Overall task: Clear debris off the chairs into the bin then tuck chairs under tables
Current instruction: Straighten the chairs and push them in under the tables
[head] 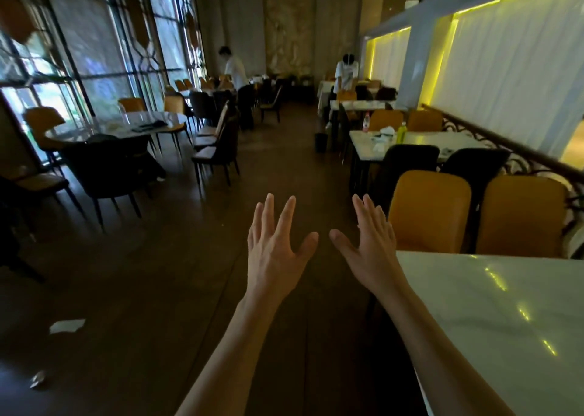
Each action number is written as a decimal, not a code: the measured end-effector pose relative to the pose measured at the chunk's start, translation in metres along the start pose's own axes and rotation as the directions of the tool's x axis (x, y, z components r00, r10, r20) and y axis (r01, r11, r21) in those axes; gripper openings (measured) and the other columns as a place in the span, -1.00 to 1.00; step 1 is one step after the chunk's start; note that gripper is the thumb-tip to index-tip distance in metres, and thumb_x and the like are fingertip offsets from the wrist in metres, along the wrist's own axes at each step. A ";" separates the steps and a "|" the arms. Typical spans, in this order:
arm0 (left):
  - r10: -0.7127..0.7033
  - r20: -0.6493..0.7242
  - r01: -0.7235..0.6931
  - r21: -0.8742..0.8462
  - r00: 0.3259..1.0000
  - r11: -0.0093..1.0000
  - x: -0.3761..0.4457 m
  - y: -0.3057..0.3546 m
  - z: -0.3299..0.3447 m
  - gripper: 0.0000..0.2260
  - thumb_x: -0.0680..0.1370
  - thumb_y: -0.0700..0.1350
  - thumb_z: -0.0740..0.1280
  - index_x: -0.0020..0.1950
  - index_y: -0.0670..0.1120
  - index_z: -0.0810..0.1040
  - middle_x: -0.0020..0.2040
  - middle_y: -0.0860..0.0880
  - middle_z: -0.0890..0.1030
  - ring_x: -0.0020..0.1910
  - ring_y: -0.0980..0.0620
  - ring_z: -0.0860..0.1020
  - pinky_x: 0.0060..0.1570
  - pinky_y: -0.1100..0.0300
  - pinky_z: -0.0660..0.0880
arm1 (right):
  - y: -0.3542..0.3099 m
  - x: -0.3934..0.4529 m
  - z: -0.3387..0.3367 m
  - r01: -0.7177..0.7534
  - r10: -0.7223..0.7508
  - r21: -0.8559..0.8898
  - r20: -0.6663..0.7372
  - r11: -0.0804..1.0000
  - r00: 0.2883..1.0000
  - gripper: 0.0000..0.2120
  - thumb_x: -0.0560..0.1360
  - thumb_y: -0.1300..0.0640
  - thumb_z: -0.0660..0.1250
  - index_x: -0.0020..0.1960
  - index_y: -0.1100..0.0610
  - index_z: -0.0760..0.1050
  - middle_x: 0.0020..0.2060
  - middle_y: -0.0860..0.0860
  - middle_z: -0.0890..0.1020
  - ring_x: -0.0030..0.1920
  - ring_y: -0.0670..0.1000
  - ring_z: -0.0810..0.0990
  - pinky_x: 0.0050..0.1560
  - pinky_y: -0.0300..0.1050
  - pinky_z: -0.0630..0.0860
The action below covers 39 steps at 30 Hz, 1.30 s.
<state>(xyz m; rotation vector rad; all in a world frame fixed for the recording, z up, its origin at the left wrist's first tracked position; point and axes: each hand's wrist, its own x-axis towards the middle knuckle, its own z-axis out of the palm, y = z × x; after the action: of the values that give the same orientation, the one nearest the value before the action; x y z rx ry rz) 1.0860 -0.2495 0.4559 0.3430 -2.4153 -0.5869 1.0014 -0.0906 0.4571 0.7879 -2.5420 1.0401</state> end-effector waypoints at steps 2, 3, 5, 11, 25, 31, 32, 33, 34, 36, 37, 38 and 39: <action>-0.007 -0.017 0.007 0.007 1.000 1.000 0.011 0.002 -0.012 -0.29 0.53 0.38 0.11 0.58 0.21 -0.09 0.63 -0.01 -0.16 0.58 0.00 -0.22 0.45 0.01 -0.12 | -0.009 0.013 -0.006 0.013 -0.013 0.000 -0.011 1.000 1.000 -0.19 0.51 -0.40 0.06 0.61 -0.10 -0.15 0.61 -0.04 -0.14 0.58 0.02 -0.22 0.50 0.08 -0.24; -0.010 -0.018 0.010 0.012 1.000 1.000 0.015 0.002 -0.017 -0.29 0.52 0.38 0.10 0.59 0.21 -0.09 0.63 -0.01 -0.17 0.58 0.00 -0.23 0.46 0.01 -0.11 | -0.013 0.017 -0.007 0.019 -0.019 -0.004 -0.008 1.000 1.000 -0.20 0.51 -0.40 0.06 0.60 -0.10 -0.16 0.61 -0.05 -0.14 0.58 0.02 -0.22 0.50 0.08 -0.25; -0.016 -0.013 0.016 0.023 1.000 1.000 0.022 -0.002 -0.023 -0.28 0.52 0.38 0.12 0.59 0.20 -0.08 0.63 -0.01 -0.17 0.58 -0.01 -0.22 0.48 -0.02 -0.09 | -0.018 0.024 -0.006 0.040 -0.040 -0.016 -0.008 0.999 0.999 -0.20 0.52 -0.40 0.07 0.60 -0.11 -0.16 0.61 -0.06 -0.14 0.56 -0.02 -0.24 0.49 0.06 -0.25; -0.032 -0.001 0.032 0.006 0.999 0.999 0.054 -0.033 -0.028 -0.28 0.53 0.38 0.11 0.58 0.21 -0.10 0.63 0.01 -0.19 0.58 0.02 -0.24 0.50 -0.05 -0.06 | -0.031 0.054 0.018 0.032 -0.032 -0.043 -0.001 0.999 0.999 -0.19 0.53 -0.39 0.09 0.60 -0.11 -0.17 0.61 -0.08 -0.15 0.53 -0.08 -0.26 0.47 0.00 -0.28; 0.038 0.080 -0.033 -0.056 0.996 0.998 0.175 -0.228 -0.072 -0.27 0.51 0.39 0.14 0.57 0.25 -0.13 0.62 0.02 -0.18 0.57 0.03 -0.23 0.42 0.03 -0.13 | -0.145 0.153 0.179 -0.076 0.077 -0.047 0.018 0.996 0.997 -0.19 0.51 -0.40 0.07 0.60 -0.10 -0.18 0.61 -0.06 -0.17 0.58 0.01 -0.23 0.53 0.08 -0.24; 0.053 0.106 -0.042 -0.101 0.993 0.994 0.209 -0.263 -0.071 -0.28 0.53 0.37 0.14 0.58 0.24 -0.13 0.62 0.03 -0.18 0.57 0.03 -0.23 0.45 -0.02 -0.10 | -0.154 0.181 0.212 -0.095 0.096 -0.066 0.022 0.993 0.995 -0.18 0.50 -0.42 0.05 0.60 -0.11 -0.17 0.61 -0.06 -0.17 0.58 0.01 -0.23 0.54 0.10 -0.22; 0.059 0.114 -0.046 -0.107 0.992 0.993 0.216 -0.265 -0.067 -0.28 0.53 0.37 0.15 0.58 0.24 -0.12 0.62 0.03 -0.18 0.57 0.03 -0.23 0.45 -0.02 -0.10 | -0.151 0.187 0.215 -0.105 0.106 -0.066 0.017 0.992 0.994 -0.18 0.49 -0.43 0.05 0.60 -0.11 -0.17 0.61 -0.06 -0.17 0.58 0.00 -0.23 0.54 0.10 -0.22; 0.066 0.119 -0.052 -0.117 0.991 0.992 0.224 -0.266 -0.062 -0.29 0.53 0.36 0.15 0.58 0.24 -0.12 0.62 0.03 -0.18 0.57 0.03 -0.23 0.44 -0.01 -0.11 | -0.147 0.193 0.218 -0.116 0.117 -0.065 0.011 0.991 0.993 -0.18 0.49 -0.43 0.04 0.60 -0.12 -0.17 0.61 -0.06 -0.16 0.58 0.00 -0.23 0.54 0.10 -0.22; 0.075 0.123 -0.059 -0.128 0.990 0.990 0.232 -0.266 -0.056 -0.29 0.53 0.36 0.15 0.58 0.24 -0.11 0.62 0.03 -0.17 0.57 0.04 -0.23 0.43 -0.01 -0.11 | -0.141 0.200 0.221 -0.126 0.127 -0.065 0.003 0.990 0.992 -0.18 0.50 -0.43 0.04 0.60 -0.12 -0.17 0.61 -0.07 -0.16 0.59 0.00 -0.23 0.54 0.11 -0.22; 0.096 0.140 -0.076 -0.142 0.986 0.987 0.250 -0.266 -0.042 -0.30 0.54 0.35 0.14 0.58 0.23 -0.10 0.62 0.03 -0.17 0.57 0.04 -0.23 0.45 -0.01 -0.11 | -0.128 0.216 0.227 -0.144 0.144 -0.065 -0.009 0.987 0.990 -0.18 0.50 -0.44 0.05 0.60 -0.12 -0.16 0.61 -0.08 -0.16 0.59 0.00 -0.22 0.55 0.13 -0.20; 0.107 0.150 -0.086 -0.144 0.983 0.986 0.260 -0.266 -0.033 -0.30 0.54 0.36 0.14 0.58 0.23 -0.10 0.62 0.03 -0.17 0.57 0.04 -0.24 0.46 -0.02 -0.10 | -0.121 0.224 0.230 -0.154 0.153 -0.064 -0.014 0.986 0.988 -0.18 0.50 -0.44 0.05 0.60 -0.12 -0.16 0.61 -0.08 -0.16 0.59 0.01 -0.22 0.56 0.13 -0.20; 0.119 0.161 -0.095 -0.147 0.980 0.985 0.270 -0.267 -0.024 -0.30 0.53 0.36 0.13 0.58 0.23 -0.10 0.62 0.03 -0.18 0.57 0.04 -0.24 0.47 -0.03 -0.10 | -0.114 0.234 0.234 -0.164 0.163 -0.060 -0.020 0.985 0.986 -0.18 0.50 -0.44 0.04 0.61 -0.12 -0.16 0.61 -0.08 -0.15 0.59 0.01 -0.22 0.56 0.14 -0.20; 0.129 0.169 -0.103 -0.152 0.977 0.983 0.281 -0.267 -0.013 -0.30 0.53 0.36 0.13 0.58 0.23 -0.10 0.62 0.04 -0.18 0.57 0.04 -0.24 0.48 -0.05 -0.08 | -0.106 0.245 0.237 -0.174 0.173 -0.055 -0.027 0.983 0.985 -0.18 0.50 -0.44 0.05 0.61 -0.12 -0.15 0.61 -0.08 -0.15 0.59 0.01 -0.22 0.55 0.13 -0.21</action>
<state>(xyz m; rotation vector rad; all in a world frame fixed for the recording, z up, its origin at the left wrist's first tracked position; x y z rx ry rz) 0.9030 -0.5911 0.4786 0.0905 -2.5252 -0.7607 0.8522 -0.4147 0.4589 0.5449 -2.6468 1.0153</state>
